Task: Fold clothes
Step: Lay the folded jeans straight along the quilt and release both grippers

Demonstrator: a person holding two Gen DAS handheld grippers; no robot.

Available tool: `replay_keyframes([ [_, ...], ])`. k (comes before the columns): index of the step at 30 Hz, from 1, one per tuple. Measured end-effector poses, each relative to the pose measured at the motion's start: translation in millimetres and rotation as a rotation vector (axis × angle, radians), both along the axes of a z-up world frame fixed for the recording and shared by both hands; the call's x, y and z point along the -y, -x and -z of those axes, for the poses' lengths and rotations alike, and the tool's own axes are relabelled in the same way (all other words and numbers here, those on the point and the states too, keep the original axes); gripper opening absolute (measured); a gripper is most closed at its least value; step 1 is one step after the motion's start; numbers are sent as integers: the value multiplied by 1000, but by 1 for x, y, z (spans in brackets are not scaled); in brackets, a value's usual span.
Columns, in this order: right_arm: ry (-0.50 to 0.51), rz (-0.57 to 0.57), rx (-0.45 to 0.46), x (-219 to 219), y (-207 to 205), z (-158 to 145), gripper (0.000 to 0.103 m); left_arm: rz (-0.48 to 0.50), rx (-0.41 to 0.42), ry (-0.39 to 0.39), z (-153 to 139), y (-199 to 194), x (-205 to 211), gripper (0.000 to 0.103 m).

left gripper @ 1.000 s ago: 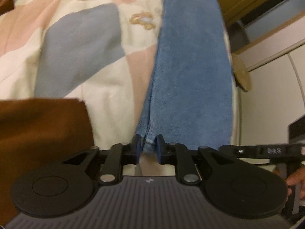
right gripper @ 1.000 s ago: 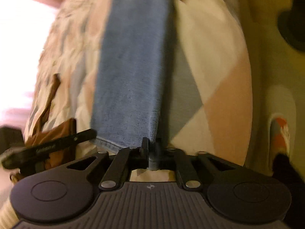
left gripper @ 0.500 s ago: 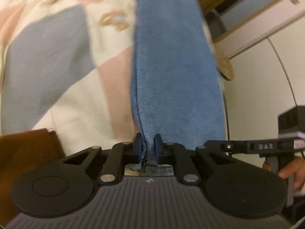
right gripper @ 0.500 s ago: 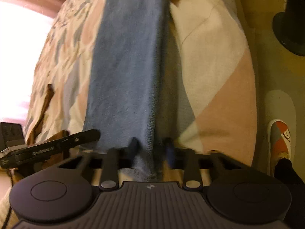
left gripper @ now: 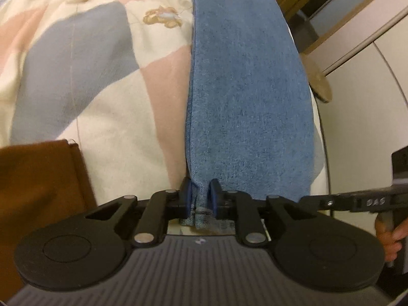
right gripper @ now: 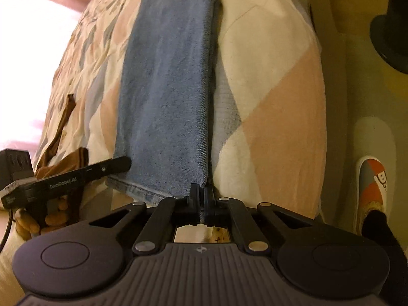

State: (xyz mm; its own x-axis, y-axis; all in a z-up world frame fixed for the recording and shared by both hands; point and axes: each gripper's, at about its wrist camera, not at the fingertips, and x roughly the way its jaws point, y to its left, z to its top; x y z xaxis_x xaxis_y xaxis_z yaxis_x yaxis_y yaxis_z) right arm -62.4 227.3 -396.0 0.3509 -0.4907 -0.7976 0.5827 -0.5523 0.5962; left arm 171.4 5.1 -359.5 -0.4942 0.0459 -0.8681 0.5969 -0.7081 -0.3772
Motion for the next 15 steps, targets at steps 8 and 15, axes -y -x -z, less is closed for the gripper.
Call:
replay_keyframes([
  [8,-220,-119,-146,-2,16,-66,56,-76,302,115,-76,9,-27,27],
  [15,-218,-198,-405,3,16,-157,68,-87,304,137,-146,63,-71,39],
])
